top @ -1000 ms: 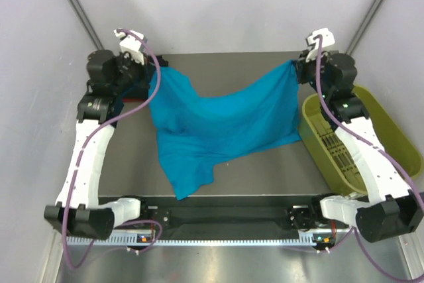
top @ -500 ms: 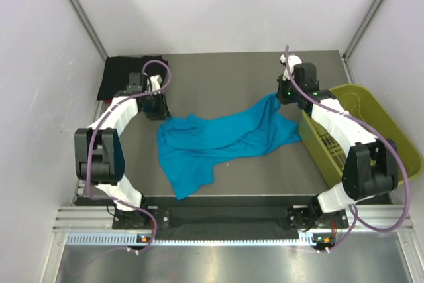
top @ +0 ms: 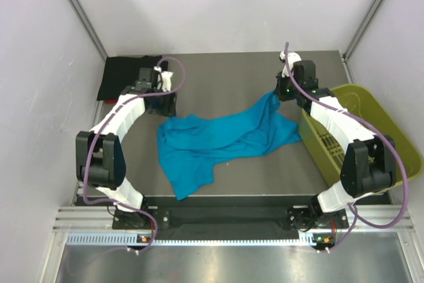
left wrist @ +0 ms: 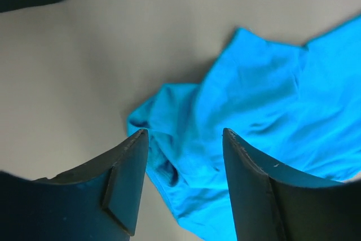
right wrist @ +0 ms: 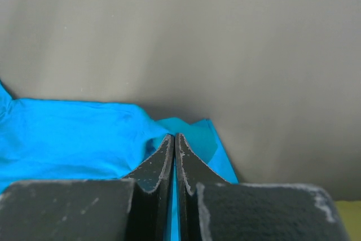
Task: Fold and stack the t-shirts
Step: Flatten the tshirt out
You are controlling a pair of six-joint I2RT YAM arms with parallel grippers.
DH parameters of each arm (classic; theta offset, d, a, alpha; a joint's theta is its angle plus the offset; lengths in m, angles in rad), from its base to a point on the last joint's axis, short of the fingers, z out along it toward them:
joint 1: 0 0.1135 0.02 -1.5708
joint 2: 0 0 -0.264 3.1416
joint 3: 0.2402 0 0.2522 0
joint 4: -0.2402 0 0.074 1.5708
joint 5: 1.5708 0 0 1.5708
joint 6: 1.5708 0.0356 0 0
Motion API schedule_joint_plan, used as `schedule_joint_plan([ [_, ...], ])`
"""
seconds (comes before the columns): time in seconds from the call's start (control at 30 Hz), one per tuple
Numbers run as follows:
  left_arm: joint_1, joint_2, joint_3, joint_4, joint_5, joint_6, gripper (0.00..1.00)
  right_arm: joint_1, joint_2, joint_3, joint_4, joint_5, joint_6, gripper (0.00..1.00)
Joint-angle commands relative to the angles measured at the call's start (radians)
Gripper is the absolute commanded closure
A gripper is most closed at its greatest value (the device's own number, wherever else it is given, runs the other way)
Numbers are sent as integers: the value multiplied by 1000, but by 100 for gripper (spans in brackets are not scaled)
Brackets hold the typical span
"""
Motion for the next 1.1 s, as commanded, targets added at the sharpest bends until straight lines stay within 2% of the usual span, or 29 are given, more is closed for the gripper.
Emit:
schedule_joint_plan([
  [0.0,-93,-63,8,-50,-73,102,41,12,8,53,44,-12,3,100],
  [0.13,-147,-71,-22,-51,-230,97,44,12,13,53,49,-21,4,100],
  [0.23,-168,-66,-53,-47,-273,99,48,12,6,47,50,-18,3,100],
  [0.57,-222,-80,-104,-14,-345,70,51,10,-9,32,58,-24,6,100],
  [0.9,-230,-61,-119,1,-400,70,60,10,-12,29,56,-21,6,100],
  [1.03,-230,-63,-116,2,-439,73,79,10,-15,29,55,-18,4,100],
  [1.07,-230,-75,-116,5,-474,74,89,12,-15,26,55,-15,3,100],
])
